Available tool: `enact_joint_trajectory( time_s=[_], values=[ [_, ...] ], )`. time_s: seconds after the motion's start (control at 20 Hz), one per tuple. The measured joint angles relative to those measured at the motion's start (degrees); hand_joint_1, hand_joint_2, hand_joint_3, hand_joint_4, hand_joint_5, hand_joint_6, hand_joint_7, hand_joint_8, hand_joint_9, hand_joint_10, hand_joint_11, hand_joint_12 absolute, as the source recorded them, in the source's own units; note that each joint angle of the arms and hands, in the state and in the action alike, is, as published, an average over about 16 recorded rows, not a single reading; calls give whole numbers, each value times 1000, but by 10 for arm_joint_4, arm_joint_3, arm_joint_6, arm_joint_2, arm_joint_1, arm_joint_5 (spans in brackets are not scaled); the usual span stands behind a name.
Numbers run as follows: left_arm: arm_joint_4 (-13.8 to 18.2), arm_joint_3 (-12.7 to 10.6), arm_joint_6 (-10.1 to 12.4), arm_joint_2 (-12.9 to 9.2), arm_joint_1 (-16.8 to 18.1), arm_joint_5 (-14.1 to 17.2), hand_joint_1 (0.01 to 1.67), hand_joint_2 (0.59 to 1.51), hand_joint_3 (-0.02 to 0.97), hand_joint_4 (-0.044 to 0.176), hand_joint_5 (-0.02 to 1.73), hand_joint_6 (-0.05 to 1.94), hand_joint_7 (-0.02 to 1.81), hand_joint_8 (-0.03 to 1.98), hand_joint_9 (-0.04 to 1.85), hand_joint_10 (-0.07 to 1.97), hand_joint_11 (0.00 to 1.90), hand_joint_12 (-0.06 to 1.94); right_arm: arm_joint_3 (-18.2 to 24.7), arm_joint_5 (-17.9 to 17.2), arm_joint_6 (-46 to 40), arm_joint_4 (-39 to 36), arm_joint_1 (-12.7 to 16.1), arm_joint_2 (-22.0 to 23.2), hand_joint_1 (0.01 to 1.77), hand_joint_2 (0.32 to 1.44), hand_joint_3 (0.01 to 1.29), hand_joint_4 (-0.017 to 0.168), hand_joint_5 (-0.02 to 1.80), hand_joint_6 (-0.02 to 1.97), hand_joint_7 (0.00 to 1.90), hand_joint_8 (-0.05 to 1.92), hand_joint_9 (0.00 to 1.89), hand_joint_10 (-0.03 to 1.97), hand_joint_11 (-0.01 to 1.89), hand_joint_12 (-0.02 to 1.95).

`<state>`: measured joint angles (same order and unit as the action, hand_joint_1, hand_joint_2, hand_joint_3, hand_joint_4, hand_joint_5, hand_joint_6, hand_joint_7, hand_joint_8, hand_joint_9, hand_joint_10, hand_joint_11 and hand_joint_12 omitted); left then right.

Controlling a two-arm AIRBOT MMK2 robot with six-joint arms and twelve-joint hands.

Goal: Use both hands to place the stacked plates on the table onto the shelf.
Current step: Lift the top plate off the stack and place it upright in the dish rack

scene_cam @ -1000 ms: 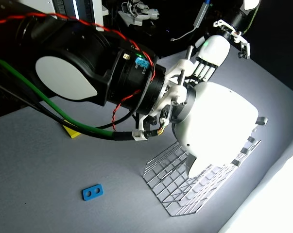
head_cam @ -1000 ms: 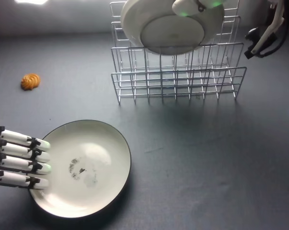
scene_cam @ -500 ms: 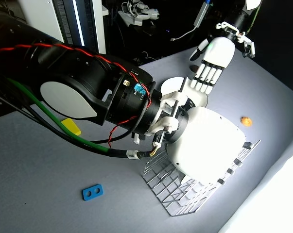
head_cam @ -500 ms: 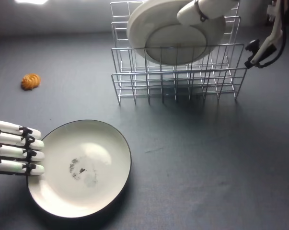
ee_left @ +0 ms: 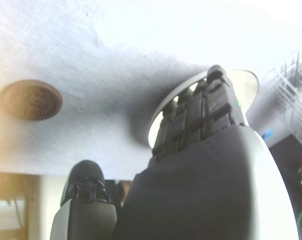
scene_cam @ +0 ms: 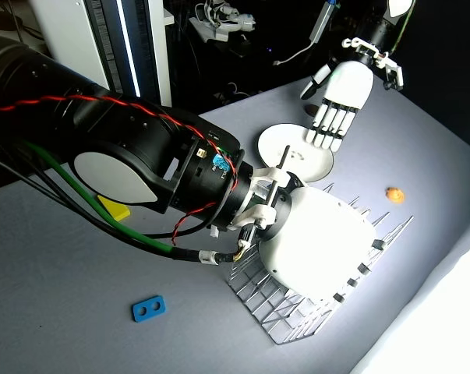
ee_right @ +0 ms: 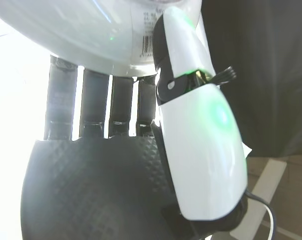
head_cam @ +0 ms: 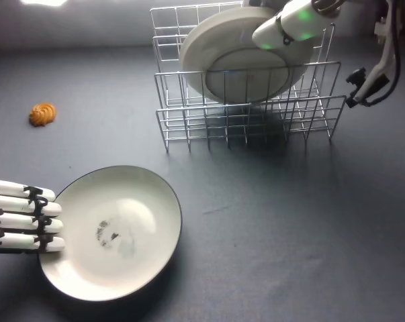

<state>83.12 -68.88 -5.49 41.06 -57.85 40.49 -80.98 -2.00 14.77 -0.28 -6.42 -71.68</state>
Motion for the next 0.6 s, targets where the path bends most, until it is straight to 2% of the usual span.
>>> enact_joint_trajectory(
  time_s=[0.2, 0.45, 0.6],
  values=[
    [-3, 10, 32, -4, -11, -14, 14, 1121, 16, -4, 10, -4, 4, 0, -21, -25, 17, -12, -3, -3, 0, 0, -3, -1, 1144, 1185, 12, -9, 741, 1096, 918, 718, 942, 549, 704, 1299],
    [-5, 21, 67, -7, -19, -30, 14, 1123, 16, -6, 5, -10, 0, -2, -19, -26, 19, -10, -5, -8, -1, 0, -5, -1, 1026, 1210, 12, -7, 716, 794, 890, 372, 865, 371, 555, 1290],
    [-5, 25, 78, -8, -21, -37, 14, 1122, 16, -7, 1, -15, -3, -1, -19, -26, 21, -7, -3, -12, 2, 1, -3, 0, 968, 1205, 12, -6, 722, 579, 874, 152, 829, 252, 476, 1269]
  ],
)
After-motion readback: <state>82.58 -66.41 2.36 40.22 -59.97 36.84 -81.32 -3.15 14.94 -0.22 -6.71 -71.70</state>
